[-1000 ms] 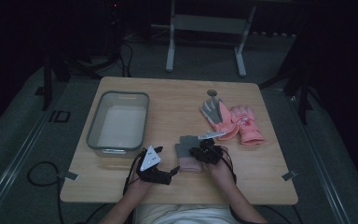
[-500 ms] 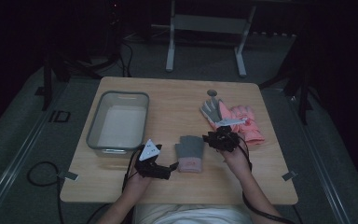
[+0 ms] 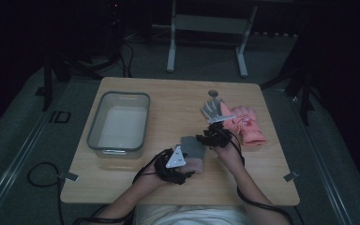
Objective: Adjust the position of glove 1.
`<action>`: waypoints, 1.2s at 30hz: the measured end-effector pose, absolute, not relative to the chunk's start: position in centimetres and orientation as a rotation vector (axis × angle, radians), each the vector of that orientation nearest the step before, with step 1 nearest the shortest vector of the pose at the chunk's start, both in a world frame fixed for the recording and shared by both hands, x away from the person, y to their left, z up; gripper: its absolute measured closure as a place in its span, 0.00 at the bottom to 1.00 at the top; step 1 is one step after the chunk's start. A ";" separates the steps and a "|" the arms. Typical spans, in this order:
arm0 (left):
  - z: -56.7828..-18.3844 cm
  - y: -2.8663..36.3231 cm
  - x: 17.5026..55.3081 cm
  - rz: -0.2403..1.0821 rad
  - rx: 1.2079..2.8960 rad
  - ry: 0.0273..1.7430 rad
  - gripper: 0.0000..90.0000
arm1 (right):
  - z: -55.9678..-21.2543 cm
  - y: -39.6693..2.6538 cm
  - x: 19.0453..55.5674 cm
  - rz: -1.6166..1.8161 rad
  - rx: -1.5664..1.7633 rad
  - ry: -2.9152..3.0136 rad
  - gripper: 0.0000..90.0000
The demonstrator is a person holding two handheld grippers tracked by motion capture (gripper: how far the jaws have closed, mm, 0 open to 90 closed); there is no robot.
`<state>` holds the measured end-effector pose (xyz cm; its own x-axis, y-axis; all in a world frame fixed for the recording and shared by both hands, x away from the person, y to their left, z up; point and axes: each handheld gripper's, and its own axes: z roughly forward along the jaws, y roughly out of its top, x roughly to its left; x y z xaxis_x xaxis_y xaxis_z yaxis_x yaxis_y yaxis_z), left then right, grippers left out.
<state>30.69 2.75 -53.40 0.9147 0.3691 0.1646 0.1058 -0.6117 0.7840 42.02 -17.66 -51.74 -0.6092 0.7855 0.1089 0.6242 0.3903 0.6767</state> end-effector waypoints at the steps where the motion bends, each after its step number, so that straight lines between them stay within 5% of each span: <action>1: -53.7 2.6 30.8 0.403 2.239 0.321 0.36 | -52.1 -17.6 42.1 1.011 1.256 2.422 0.56; 13: -55.1 1.7 30.5 0.488 2.306 0.240 0.42 | -54.4 -17.5 42.8 0.960 1.308 2.449 0.44; 23: -55.6 1.8 30.7 0.539 2.298 0.224 0.53 | -54.3 -17.3 42.5 1.015 1.302 2.507 0.75; 36: -54.8 1.9 31.4 0.505 2.297 0.289 0.80 | -53.7 -16.6 42.1 0.987 1.271 2.510 0.85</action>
